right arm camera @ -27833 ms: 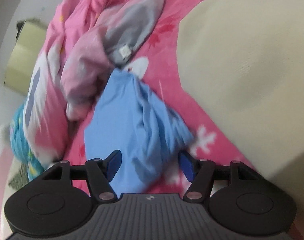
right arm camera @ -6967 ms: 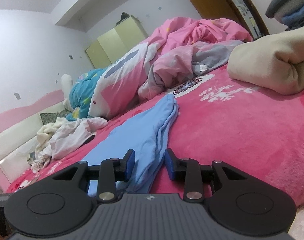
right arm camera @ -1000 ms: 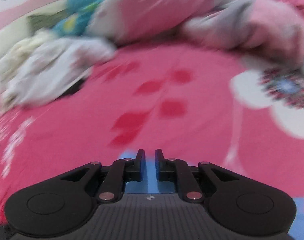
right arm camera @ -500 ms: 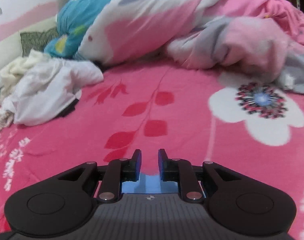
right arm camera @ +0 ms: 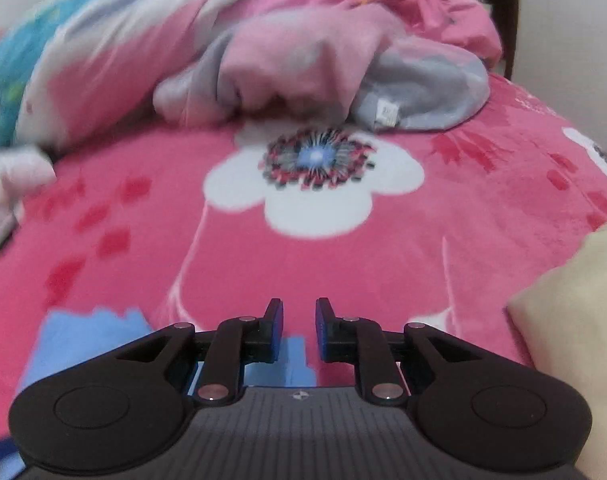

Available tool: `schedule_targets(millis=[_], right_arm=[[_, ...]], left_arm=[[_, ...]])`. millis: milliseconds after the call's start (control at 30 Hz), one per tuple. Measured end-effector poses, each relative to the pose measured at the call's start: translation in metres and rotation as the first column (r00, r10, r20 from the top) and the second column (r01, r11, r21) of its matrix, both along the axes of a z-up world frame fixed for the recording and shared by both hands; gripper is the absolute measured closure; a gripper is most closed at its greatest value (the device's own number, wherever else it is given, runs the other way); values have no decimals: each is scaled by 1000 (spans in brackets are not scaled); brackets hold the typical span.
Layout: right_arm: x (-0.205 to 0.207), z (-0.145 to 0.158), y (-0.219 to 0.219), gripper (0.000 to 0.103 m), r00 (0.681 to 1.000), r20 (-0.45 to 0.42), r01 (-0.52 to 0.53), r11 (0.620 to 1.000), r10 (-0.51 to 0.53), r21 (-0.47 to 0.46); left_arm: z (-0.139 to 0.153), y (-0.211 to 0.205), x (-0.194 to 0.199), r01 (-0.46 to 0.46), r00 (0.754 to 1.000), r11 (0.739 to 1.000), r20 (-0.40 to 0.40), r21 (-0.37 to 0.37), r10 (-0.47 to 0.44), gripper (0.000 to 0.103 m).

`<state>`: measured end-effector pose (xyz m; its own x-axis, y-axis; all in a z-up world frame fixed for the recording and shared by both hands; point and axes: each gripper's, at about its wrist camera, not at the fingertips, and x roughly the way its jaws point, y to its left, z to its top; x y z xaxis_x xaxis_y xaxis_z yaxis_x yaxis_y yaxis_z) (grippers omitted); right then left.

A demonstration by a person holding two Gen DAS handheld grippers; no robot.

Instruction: Fold clothes

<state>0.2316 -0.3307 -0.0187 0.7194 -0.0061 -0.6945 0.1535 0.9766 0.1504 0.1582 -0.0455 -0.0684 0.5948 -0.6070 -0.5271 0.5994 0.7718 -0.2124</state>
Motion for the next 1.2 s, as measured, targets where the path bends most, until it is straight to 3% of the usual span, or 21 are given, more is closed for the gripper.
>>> schedule_targets(millis=[67, 167, 267, 400, 500, 667, 800, 900, 967, 1067, 1200], right_arm=[[-17, 13, 2, 85, 997, 32, -66, 997, 65, 43], [-37, 10, 10, 85, 986, -3, -167, 984, 167, 65], [-44, -3, 8, 85, 991, -58, -117, 993, 117, 8], [-81, 11, 3, 83, 999, 36, -26, 998, 28, -51], [-108, 22, -2, 83, 993, 108, 46, 995, -36, -90], [-177, 27, 21, 84, 976, 190, -97, 993, 109, -73], [-203, 0, 22, 84, 979, 118, -163, 986, 167, -44], [-214, -23, 8, 84, 1000, 13, -12, 991, 14, -135], [-229, -18, -6, 83, 998, 48, 50, 997, -47, -53], [-240, -19, 8, 83, 997, 82, -5, 999, 8, -39], [-252, -24, 31, 84, 987, 122, -99, 994, 104, -47]], left_arm=[[0, 0, 0, 1, 1000, 1000, -1, 0, -1, 32], [0, -1, 0, 4, 1000, 1000, 4, 6, -4, 32], [0, 1, 1, 6, 1000, 1000, -2, -6, -6, 32], [-1, 6, 2, 4, 1000, 999, -11, -43, -5, 32], [3, 14, 0, -47, 999, 994, 11, -94, 49, 32], [25, 25, -22, -65, 994, 987, 75, -144, 77, 32], [23, 17, -54, 20, 999, 997, 52, -71, -17, 32], [13, 17, -76, -11, 999, 999, 36, 32, 10, 34], [18, 26, -89, -54, 997, 998, 51, 33, 52, 33], [24, 32, -99, -73, 997, 997, 28, 2, 73, 32], [11, 16, -105, -67, 998, 993, -6, 95, 67, 32]])
